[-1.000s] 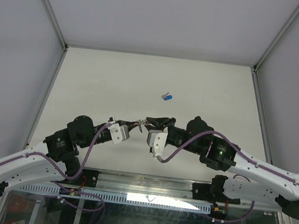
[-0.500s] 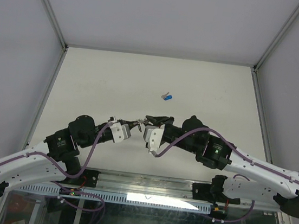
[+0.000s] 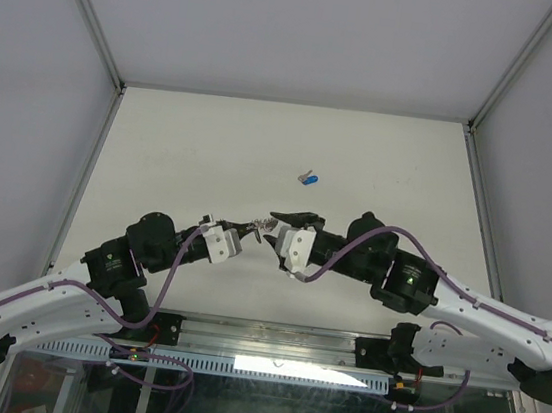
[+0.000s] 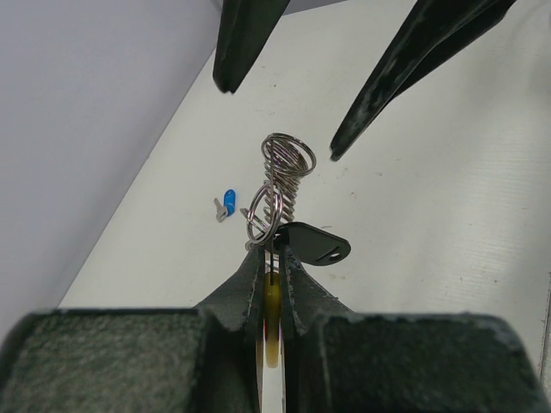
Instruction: Put the keys on the keyring
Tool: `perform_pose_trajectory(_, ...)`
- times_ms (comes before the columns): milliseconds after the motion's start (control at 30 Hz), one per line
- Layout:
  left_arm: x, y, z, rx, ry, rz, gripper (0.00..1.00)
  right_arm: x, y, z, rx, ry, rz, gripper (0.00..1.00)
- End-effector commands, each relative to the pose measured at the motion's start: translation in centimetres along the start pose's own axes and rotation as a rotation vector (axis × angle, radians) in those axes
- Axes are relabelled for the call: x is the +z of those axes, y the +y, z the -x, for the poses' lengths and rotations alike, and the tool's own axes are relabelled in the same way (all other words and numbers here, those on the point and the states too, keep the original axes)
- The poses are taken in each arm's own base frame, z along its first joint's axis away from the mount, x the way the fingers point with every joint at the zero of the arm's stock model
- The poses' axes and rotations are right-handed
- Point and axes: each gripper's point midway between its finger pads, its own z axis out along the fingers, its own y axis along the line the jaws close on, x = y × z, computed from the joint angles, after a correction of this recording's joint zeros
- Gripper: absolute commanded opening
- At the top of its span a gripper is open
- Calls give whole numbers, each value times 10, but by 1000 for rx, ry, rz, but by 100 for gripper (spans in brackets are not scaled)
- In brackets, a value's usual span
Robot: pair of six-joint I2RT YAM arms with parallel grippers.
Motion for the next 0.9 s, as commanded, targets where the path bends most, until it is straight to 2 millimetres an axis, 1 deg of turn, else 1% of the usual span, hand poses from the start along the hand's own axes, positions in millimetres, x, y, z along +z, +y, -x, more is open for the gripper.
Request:
perform_pose_trajectory(0,-4,19,34,4,-104,57,0,-22,-1,48,45,-187,38,48)
perform_pose_trajectory(67,-5,19,35,2,-109,58,0,-30,1,53,46,-215,53,48)
perform_pose_trajectory(133,-5,18,35,3,-112,55,0,-39,-1,59,54,-242,45,49)
perform_pose_trajectory(267,-6,15,35,21,-119,39,0,-50,-15,64,162,-230,-15,48)
perform_pose_trajectory(367,-8,13,36,49,-135,29,0,-51,-22,64,243,-192,-32,45)
perform_pose_trajectory(533,-15,13,44,98,-194,34,0,-46,-14,59,349,-177,33,41)
perform_pose_trajectory(667,-19,11,48,128,-222,25,0,-46,-2,57,410,-213,129,41)
perform_pose_trajectory(767,-22,12,51,137,-237,27,0,-45,-2,60,430,-268,116,41)
perform_pose_trajectory(800,-23,12,52,146,-246,30,0,-45,-5,66,431,-314,99,41)
perform_pose_trajectory(867,-25,11,54,169,-264,30,0,-45,-4,69,436,-371,88,40)
